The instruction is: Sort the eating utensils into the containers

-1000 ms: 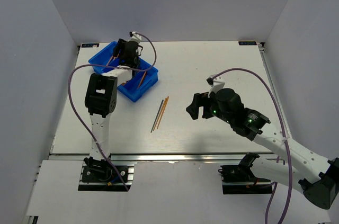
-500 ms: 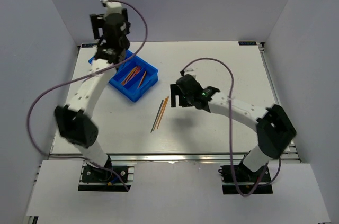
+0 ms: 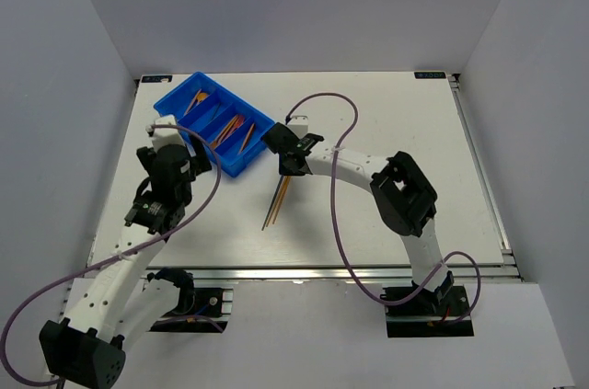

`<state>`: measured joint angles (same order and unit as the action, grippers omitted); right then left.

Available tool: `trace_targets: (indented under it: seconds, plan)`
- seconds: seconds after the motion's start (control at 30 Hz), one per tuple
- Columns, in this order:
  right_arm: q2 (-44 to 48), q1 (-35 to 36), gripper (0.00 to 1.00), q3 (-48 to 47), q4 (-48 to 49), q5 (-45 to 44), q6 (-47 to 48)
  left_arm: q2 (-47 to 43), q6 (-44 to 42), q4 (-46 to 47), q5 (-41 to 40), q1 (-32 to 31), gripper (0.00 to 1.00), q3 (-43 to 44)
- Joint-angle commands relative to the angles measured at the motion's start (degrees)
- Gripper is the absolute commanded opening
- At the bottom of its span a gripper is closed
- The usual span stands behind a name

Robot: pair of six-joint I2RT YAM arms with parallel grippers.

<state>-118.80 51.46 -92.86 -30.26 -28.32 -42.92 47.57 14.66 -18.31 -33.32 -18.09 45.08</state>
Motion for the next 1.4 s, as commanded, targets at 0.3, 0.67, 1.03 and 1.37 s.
trace_targets:
  seconds: [0.3,0.67,1.03,1.37]
  plan:
    - [0.2,2.9,0.3,0.7,-2.1,-1.0,-6.1,-0.6,1.7,-1.8,3.7,0.1,0.98,-1.0]
    - [-2.0,4.3,0.29,0.9,-3.3,-1.2,-8.0,-1.3,1.5,-1.6,3.5,0.1,0.98,-1.4]
    - [-4.3,4.3,0.24,1.9,-3.1,-0.1,-8.7,-1.3,1.5,-1.5,4.0,0.1,0.98,-1.5]
    - [-4.3,2.0,0.08,8.7,-0.2,5.7,-8.9,-0.6,2.1,-2.4,4.6,0.1,0.98,-1.1]
